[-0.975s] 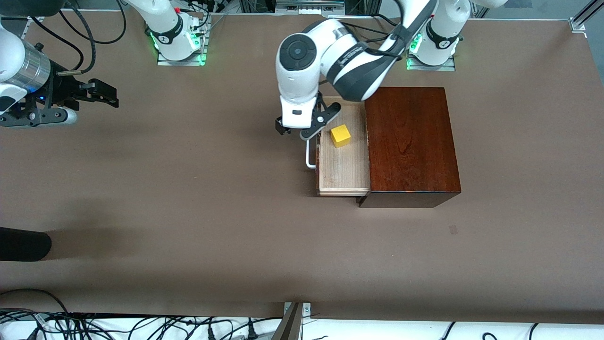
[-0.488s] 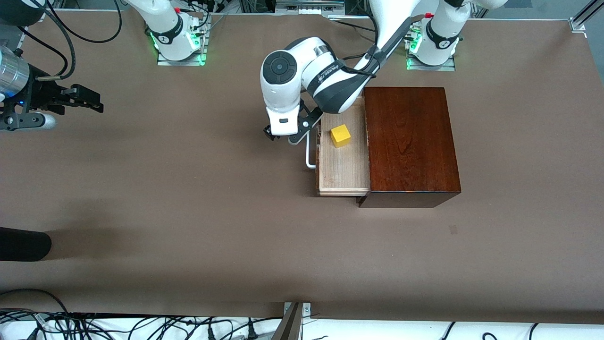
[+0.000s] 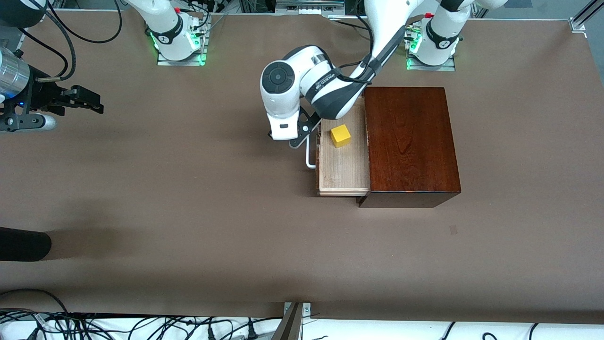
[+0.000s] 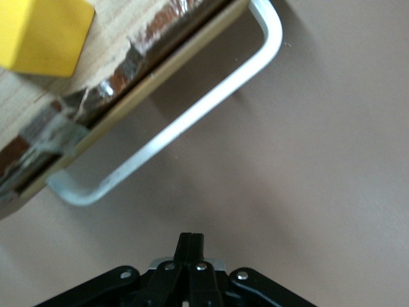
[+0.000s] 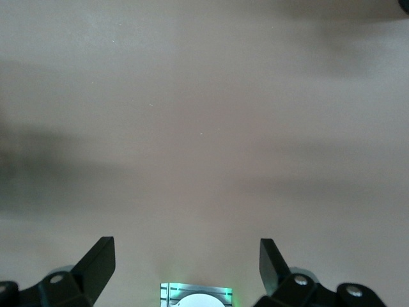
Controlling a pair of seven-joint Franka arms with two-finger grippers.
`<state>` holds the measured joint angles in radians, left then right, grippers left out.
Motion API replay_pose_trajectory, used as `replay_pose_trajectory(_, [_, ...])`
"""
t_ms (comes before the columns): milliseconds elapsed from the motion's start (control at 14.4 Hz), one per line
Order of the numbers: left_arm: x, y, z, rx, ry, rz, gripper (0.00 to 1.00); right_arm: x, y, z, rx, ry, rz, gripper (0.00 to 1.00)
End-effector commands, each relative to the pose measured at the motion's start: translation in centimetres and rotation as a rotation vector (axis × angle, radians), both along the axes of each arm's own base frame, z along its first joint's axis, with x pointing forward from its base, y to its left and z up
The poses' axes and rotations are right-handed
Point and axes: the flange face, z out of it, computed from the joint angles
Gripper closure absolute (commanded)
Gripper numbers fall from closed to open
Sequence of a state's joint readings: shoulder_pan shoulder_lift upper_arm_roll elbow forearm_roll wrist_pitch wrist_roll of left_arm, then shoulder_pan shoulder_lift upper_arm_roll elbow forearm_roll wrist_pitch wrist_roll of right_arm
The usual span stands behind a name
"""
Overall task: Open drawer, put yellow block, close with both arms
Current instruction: 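Move the left gripper to the drawer front while the right gripper retracts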
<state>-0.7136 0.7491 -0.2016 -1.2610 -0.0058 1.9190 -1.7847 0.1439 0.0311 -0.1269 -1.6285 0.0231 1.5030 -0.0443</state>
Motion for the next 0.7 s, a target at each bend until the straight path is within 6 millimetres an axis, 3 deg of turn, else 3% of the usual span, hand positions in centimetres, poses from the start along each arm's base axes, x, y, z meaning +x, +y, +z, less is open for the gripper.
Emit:
replay_pose_trajectory(0, [0.6,0.8,-0.2,0.042,-0.020,0.050,1.00,-0.1,-0.4,0.6,0.014,-0.011,0.004,0.00])
replay_pose_trajectory(348, [1.3,2.7,-1.9,0.137,-0.051,0.034,1.00,0.5,-0.3,-0.4,-0.002,0.007,0.014,0.00])
replay_pose_trajectory(627, [1.1,3.2,-2.2,0.171,-0.046,0.023,1.00,0.4,0.0,0.9,0.000,-0.014,0.025,0.00])
